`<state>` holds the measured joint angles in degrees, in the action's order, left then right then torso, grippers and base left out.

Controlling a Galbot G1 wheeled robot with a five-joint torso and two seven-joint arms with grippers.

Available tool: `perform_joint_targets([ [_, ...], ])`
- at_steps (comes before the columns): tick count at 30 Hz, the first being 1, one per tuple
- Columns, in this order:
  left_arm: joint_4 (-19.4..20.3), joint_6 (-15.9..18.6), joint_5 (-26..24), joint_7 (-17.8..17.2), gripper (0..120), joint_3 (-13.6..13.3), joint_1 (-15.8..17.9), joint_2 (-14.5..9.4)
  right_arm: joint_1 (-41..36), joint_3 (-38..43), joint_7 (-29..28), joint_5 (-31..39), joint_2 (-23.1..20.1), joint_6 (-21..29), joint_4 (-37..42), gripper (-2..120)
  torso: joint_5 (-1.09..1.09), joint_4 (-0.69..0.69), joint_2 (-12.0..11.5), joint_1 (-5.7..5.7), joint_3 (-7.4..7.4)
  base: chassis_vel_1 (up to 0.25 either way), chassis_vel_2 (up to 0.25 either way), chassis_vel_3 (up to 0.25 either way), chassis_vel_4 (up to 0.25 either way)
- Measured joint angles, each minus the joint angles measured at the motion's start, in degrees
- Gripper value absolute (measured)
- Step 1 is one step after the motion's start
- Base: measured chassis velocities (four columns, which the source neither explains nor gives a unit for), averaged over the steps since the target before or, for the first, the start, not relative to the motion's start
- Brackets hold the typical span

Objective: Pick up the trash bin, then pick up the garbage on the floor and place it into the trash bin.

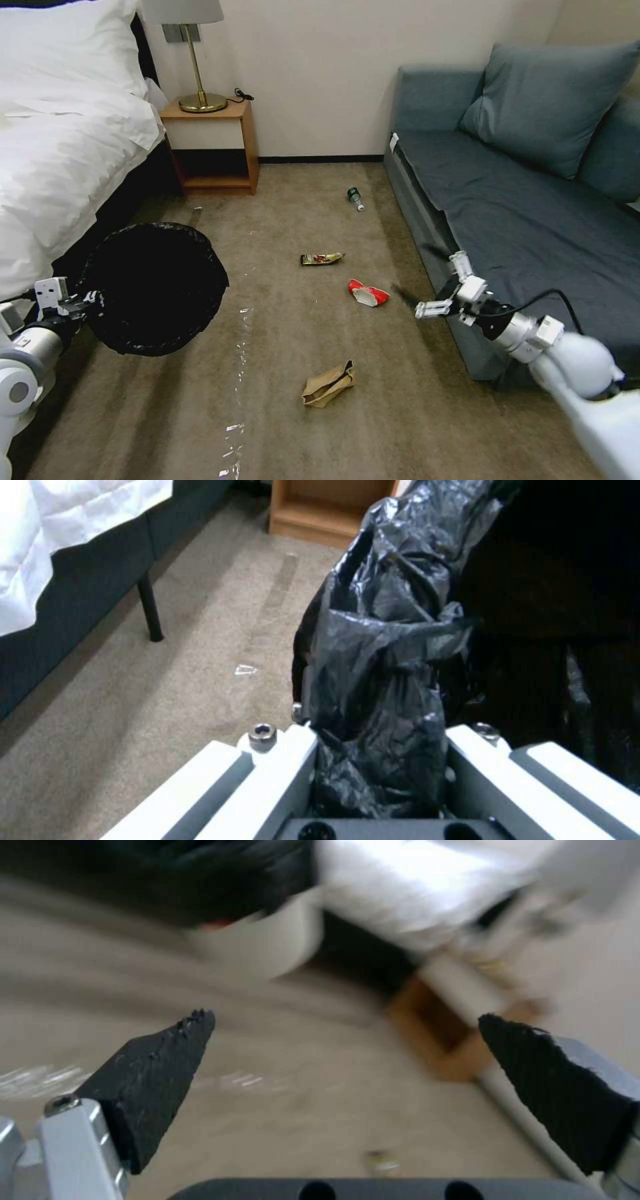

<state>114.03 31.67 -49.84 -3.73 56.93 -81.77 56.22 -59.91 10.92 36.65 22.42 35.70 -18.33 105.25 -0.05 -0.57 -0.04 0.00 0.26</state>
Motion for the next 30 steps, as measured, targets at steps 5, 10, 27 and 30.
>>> perform_joint_targets([
  [5, 0.80, 0.11, 0.87, -0.26, 1, -0.20, -0.78, 1.01, 14.36, -19.49, 0.43, -4.68, 2.24, 1.74, -4.49, 100, -0.01, -0.04, 0.00, 0.00, 0.00, 0.000, 0.000, 0.000, 0.000],
  [10, 1.32, 0.08, 1.61, -0.41, 1, 0.14, -1.59, 1.80, 27.54, -36.23, 0.46, -12.06, 9.58, 3.62, -12.84, 100, 0.02, 0.02, 0.00, 0.00, 0.01, 0.000, 0.000, 0.000, 0.000],
  [27, 1.87, -0.41, 2.54, -1.20, 1, 0.25, -2.14, 2.55, 34.25, -44.33, 9.89, -29.03, 19.98, -4.34, -33.39, 100, -0.01, -0.03, 0.00, 0.00, 0.00, 0.000, 0.000, 0.000, 0.000],
  [30, 1.92, -0.49, 3.15, -1.20, 1, -0.05, -2.26, 2.83, 33.44, -44.60, 9.59, -32.87, 21.22, -6.02, -36.09, 100, -0.02, -0.04, 0.00, 0.00, 0.00, 0.000, 0.000, 0.000, 0.000],
])
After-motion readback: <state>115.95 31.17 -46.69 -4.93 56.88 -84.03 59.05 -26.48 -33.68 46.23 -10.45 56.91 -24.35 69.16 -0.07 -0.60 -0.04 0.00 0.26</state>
